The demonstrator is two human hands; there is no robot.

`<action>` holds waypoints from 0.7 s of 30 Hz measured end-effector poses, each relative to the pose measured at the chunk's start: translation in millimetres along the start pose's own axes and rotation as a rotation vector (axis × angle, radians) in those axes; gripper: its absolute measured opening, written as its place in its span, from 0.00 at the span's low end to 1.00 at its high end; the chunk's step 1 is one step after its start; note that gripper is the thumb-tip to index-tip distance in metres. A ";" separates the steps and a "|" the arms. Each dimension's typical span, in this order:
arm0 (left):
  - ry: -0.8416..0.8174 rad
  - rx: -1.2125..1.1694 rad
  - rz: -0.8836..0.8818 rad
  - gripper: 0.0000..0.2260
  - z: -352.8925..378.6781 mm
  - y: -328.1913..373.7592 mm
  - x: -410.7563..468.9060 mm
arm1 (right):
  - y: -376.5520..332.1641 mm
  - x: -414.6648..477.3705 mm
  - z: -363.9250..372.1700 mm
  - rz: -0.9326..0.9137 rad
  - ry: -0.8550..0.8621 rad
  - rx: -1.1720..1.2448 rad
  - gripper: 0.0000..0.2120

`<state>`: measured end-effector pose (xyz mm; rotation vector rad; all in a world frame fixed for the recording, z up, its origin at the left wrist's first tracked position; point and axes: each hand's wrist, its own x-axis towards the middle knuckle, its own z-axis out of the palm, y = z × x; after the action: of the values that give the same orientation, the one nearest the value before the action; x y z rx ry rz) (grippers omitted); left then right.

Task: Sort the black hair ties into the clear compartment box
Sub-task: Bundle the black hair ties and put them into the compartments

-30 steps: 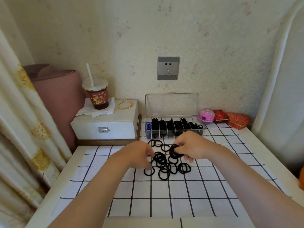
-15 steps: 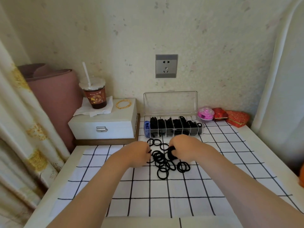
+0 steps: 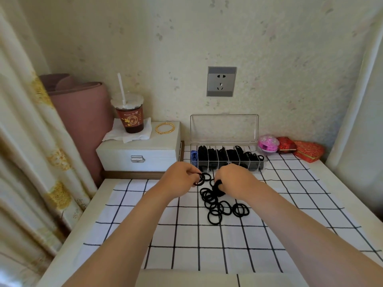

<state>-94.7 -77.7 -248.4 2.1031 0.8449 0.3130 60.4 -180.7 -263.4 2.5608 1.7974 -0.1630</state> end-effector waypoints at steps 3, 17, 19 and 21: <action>0.035 -0.092 -0.034 0.06 2.0 1.3 -1.6 | 4.7 -2.8 3.0 -0.022 -0.003 -0.015 0.08; -0.039 -0.645 -0.154 0.05 18.3 24.4 -6.9 | 0.7 -39.2 -39.2 0.073 -0.002 1.278 0.07; -0.109 -0.744 -0.157 0.08 20.5 28.1 -7.7 | 1.7 -38.8 -37.7 0.152 0.059 1.191 0.06; -0.152 -0.844 -0.185 0.09 21.4 30.0 -7.0 | 2.4 -38.5 -36.0 0.220 0.133 1.080 0.05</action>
<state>-75.7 -108.3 -238.1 1.2387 0.6501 0.3312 52.6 -215.2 -224.2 3.4535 1.7082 -1.3008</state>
